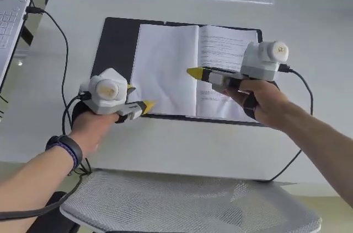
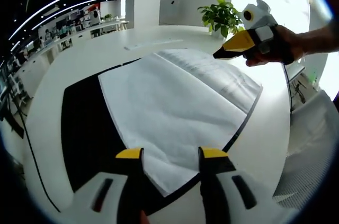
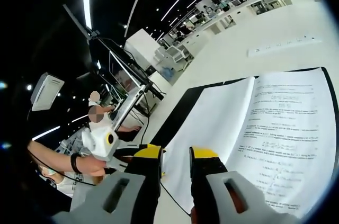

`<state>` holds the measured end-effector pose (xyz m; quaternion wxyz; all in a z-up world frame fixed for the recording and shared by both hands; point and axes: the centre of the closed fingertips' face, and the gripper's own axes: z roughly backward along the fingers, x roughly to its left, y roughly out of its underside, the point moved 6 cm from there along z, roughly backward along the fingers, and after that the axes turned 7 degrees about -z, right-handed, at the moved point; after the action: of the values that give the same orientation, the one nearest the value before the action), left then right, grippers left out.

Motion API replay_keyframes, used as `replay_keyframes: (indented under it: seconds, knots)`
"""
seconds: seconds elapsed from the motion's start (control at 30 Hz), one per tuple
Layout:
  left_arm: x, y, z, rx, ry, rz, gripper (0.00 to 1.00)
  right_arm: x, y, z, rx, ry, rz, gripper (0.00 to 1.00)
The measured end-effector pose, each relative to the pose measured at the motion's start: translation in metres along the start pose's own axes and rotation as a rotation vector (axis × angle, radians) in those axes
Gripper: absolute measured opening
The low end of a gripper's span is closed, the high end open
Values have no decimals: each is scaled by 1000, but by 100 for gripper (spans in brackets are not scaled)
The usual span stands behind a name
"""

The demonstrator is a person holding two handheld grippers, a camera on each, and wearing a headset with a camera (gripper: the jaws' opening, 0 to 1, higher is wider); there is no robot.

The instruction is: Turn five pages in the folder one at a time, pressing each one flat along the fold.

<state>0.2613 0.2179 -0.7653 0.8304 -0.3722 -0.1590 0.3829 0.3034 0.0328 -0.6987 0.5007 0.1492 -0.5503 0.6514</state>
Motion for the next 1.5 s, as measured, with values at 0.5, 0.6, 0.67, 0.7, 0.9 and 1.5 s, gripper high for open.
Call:
replay_keyframes:
  seconds: [0.5,0.6,0.67,0.7,0.9,1.5]
  knots:
    - [-4,1,1,-6,-28,-39,38,-11,-7,-9,36,-10,4,19]
    - [-3,1,1,-8,-29,-32,39,-15,-13,-13,39,-12,12,19]
    - [-3,1,1,-10,-29,-30,38,-18,-16,-15,45,-11,18,19]
    - [-3,1,2,-13,-29,-19,38,-20,-19,-17,48,-11,21,19]
    - [-2,1,1,-18,-34,5,38,-33,-32,-30,49,-9,13,18]
    - [0,0,1,-23,-48,32,37,-78,-17,-47,76,62,-46,4]
